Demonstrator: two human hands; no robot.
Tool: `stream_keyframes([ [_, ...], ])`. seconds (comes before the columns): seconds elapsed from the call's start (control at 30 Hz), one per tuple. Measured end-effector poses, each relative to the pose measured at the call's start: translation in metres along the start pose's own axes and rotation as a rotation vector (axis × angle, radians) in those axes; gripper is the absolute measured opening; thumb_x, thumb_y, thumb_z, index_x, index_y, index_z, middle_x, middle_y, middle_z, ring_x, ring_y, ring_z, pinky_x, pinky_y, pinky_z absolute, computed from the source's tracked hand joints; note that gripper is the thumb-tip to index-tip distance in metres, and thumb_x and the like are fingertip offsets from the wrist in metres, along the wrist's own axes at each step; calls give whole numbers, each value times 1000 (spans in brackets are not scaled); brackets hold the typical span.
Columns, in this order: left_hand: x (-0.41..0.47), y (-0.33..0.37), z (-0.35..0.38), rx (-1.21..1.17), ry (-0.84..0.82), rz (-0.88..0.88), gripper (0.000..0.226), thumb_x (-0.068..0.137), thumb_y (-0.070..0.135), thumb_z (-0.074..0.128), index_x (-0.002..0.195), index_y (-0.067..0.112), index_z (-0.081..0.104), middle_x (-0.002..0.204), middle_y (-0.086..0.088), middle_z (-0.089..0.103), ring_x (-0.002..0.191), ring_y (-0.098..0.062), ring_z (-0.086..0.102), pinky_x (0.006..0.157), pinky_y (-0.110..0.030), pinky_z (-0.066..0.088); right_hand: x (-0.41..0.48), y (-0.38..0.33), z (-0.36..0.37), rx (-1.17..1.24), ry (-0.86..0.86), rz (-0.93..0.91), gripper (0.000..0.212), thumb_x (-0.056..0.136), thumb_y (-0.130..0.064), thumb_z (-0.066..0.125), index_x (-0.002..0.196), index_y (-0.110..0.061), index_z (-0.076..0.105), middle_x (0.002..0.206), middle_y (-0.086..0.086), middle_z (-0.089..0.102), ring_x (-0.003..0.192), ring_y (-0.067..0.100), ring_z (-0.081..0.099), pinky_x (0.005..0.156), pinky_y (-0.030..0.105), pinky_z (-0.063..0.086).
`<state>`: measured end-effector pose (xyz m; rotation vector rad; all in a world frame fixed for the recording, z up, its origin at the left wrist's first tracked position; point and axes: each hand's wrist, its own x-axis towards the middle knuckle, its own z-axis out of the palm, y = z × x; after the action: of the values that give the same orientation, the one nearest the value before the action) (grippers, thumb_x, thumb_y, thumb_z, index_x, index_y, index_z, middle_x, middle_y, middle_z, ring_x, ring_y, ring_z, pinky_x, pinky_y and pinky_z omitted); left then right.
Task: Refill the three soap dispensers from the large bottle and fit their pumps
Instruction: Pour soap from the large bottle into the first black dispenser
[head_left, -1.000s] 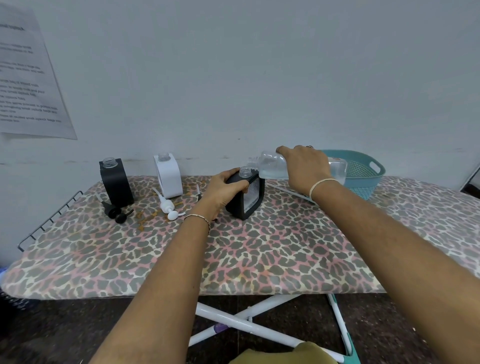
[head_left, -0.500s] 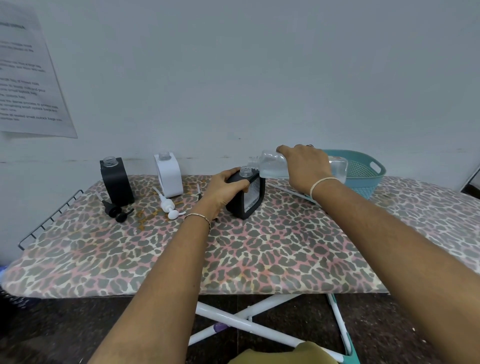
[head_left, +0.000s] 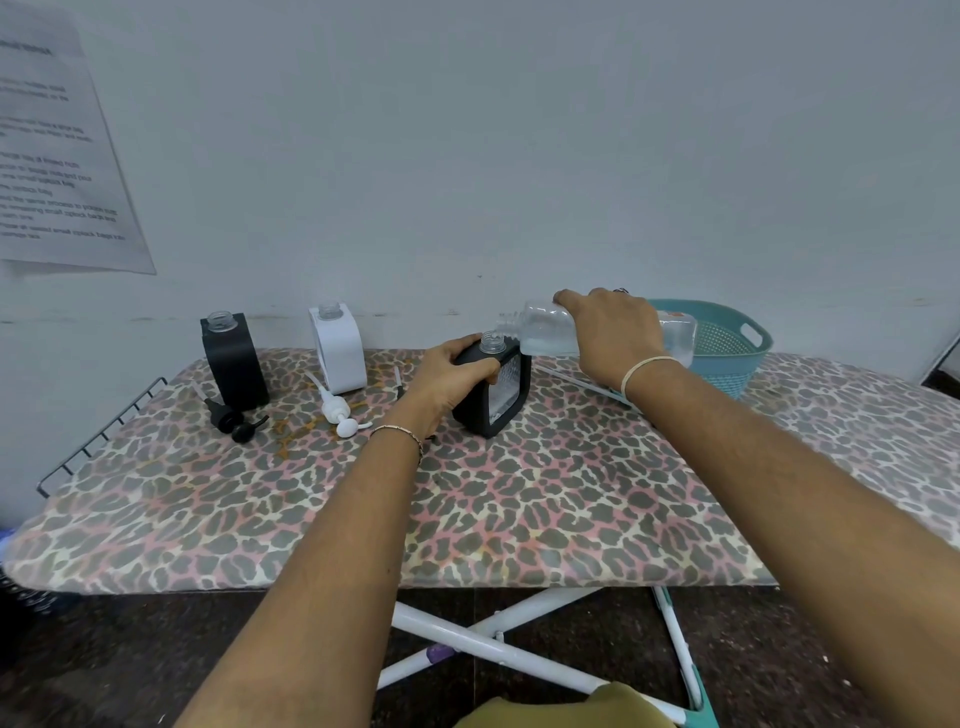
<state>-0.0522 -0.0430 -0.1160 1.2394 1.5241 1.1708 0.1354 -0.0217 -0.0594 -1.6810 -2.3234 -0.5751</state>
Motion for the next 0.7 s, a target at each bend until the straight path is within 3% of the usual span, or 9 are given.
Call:
stream_keyframes([
  [0.2,0,0,0,11,-2,1,60,71,14,70,128,28,59,114,3,65,99,-13,60,79,-25,49,-1,0,0,-4,3,-1,59,82,-2,59,134,-23,44,103,9,62,96,30,60,69,33,40],
  [0.7,0,0,1,-4,3,1,60,71,12,69,128,26,60,110,3,66,88,-5,59,76,-22,48,-2,0,0,-26,9,-5,58,82,-3,60,133,-22,44,102,9,61,94,29,60,68,32,37],
])
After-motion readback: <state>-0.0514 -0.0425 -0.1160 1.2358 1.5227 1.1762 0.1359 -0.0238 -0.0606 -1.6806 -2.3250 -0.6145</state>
